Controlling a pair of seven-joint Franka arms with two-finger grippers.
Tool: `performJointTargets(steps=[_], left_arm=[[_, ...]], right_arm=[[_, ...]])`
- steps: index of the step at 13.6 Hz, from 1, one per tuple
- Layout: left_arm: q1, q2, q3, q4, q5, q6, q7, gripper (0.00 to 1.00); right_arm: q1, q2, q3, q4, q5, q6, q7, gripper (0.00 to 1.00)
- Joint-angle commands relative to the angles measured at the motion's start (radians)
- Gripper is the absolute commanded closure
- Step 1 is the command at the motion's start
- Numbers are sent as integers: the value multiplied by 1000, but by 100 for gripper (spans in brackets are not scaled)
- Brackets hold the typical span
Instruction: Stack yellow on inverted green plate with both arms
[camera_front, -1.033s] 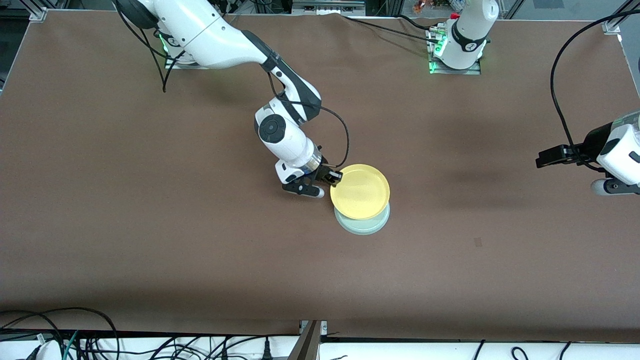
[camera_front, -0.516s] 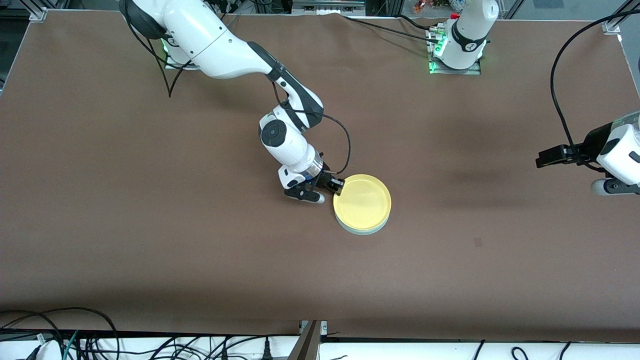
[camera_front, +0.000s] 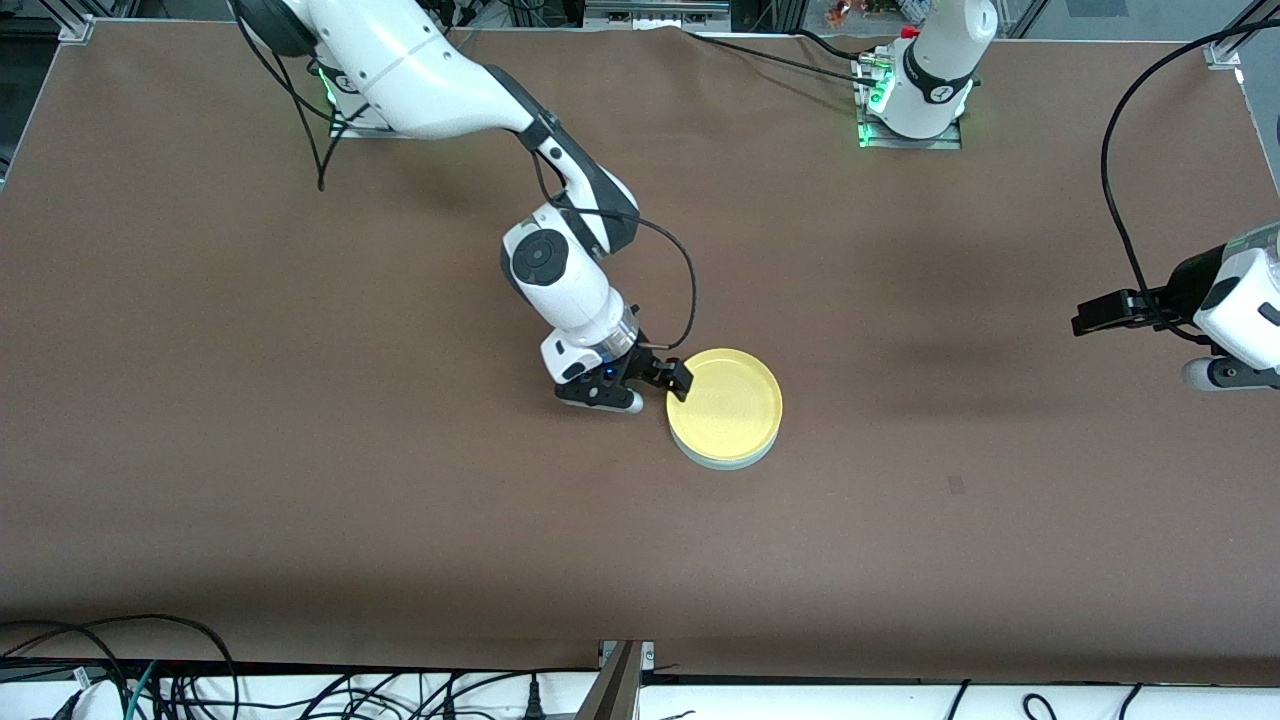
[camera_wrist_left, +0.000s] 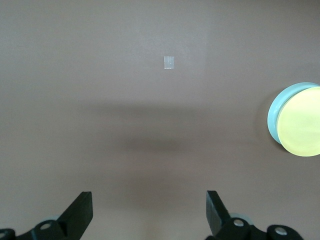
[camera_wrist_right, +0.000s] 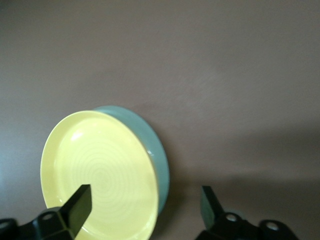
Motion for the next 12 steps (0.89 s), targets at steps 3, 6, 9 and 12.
performJointTargets(steps=[3,6,9,12], left_arm=[[5,-1,0,3,-10,5,24,0],[5,-1,0,3,-10,5,24,0],[4,-1,0,5,-10,5,23,0],[2,0,0,6,-11,5,21,0]], right_arm=[[8,-190,-141,-38,-18,-345,-271,0],[8,-271,-260,-38,-20,-570,-405,0],[8,-342,-389,-29,-18,-737,-517,0],[3,-432,-500,-31,-18,-883,-638,0]])
